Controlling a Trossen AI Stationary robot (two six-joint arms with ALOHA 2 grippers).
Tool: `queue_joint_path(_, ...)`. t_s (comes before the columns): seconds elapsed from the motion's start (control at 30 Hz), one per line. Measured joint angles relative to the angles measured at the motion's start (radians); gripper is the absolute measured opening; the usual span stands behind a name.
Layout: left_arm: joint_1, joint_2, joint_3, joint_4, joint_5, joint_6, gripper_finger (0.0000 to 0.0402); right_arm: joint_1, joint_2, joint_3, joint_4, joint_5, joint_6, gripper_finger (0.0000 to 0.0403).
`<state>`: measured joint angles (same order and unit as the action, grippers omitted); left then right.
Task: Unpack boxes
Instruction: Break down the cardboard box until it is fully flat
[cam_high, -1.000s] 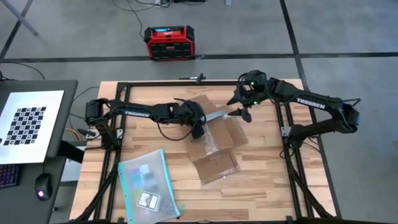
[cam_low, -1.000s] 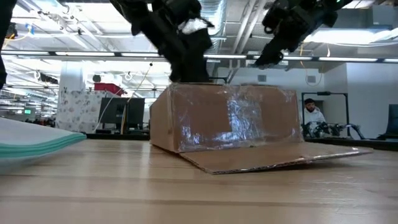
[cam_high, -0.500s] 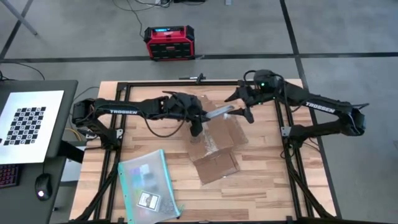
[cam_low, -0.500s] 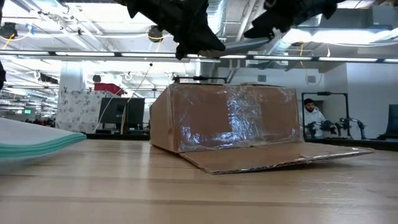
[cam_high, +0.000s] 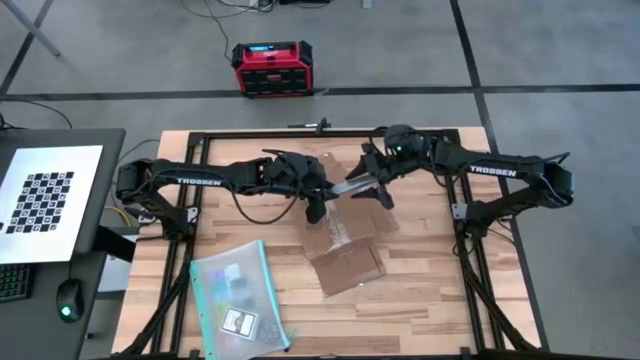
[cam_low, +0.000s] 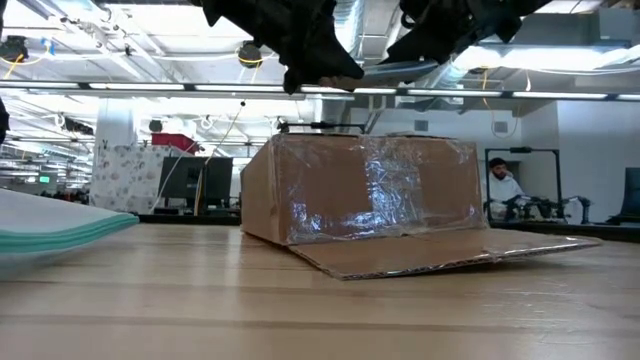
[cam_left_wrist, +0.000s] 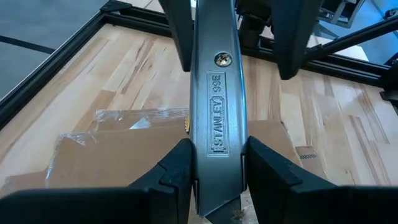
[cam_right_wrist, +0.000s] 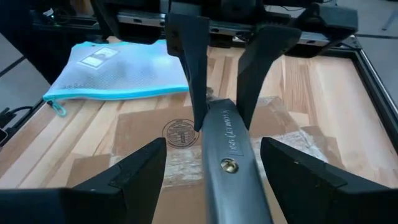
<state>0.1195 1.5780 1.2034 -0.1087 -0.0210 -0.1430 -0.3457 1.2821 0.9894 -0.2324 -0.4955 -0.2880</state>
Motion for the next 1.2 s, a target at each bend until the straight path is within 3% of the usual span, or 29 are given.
queue_joint_path(0.87, -0.016, -0.023, 0.001, 0.013, 0.008, 0.002, 0.0096, 0.024, -0.001, 0.0, 0.007, 0.005, 0.026, 0.0252)
queue_joint_path(1.0, -0.016, -0.023, 0.001, 0.013, 0.008, 0.001, 0.0096, 0.024, -0.001, 0.0, 0.005, 0.004, 0.027, 0.0222)
queue_joint_path(1.2, -0.02, -0.023, 0.001, 0.013, 0.001, -0.008, 0.0096, 0.025, -0.001, 0.0, 0.002, 0.004, 0.028, 0.0125)
